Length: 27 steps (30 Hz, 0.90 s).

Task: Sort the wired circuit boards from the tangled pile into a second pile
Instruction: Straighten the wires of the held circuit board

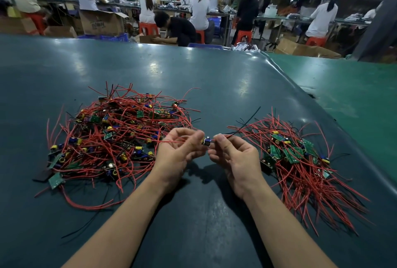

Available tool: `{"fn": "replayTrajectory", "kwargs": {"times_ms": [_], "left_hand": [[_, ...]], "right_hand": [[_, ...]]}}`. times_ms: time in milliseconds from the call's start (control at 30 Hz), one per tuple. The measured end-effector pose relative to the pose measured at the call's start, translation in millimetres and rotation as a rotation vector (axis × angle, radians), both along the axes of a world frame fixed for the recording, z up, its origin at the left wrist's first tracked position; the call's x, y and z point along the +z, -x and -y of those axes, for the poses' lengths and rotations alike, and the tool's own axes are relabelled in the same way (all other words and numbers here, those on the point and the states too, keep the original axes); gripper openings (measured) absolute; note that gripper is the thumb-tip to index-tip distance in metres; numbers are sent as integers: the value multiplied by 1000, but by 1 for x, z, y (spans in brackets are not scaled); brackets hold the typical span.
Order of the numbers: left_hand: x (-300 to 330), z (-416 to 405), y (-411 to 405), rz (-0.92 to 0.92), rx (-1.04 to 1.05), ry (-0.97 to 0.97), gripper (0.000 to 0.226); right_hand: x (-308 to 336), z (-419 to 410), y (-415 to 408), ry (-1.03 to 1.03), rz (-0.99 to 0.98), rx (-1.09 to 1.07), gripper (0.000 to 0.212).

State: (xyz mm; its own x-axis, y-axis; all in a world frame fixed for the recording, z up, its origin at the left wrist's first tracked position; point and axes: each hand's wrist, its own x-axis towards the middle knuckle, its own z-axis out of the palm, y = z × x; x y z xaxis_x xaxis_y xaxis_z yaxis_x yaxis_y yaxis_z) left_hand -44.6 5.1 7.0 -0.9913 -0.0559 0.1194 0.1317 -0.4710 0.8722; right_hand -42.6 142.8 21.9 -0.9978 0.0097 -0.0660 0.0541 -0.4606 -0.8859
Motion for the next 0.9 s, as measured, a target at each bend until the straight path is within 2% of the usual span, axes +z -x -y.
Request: {"fn": "replayTrajectory", "kwargs": {"times_ms": [100, 300, 533, 667, 800, 900], "left_hand": [[-1, -3, -4, -29, -31, 164, 27], [-1, -5, -7, -86, 42, 251, 28], [0, 2, -10, -112, 102, 241, 24], [0, 6, -9, -85, 106, 193, 24], [-2, 8, -8, -68, 22, 112, 16], [-4, 8, -8, -72, -43, 103, 23]], "right_hand": [[-1, 1, -1, -100, -19, 43, 13], [-2, 1, 4, -167, -26, 46, 15], [4, -13, 15, -75, -21, -235, 21], [8, -20, 19, 76, 16, -305, 24], [12, -16, 17, 398, 207, -151, 35], [14, -20, 16, 486, 275, -57, 40]]}}
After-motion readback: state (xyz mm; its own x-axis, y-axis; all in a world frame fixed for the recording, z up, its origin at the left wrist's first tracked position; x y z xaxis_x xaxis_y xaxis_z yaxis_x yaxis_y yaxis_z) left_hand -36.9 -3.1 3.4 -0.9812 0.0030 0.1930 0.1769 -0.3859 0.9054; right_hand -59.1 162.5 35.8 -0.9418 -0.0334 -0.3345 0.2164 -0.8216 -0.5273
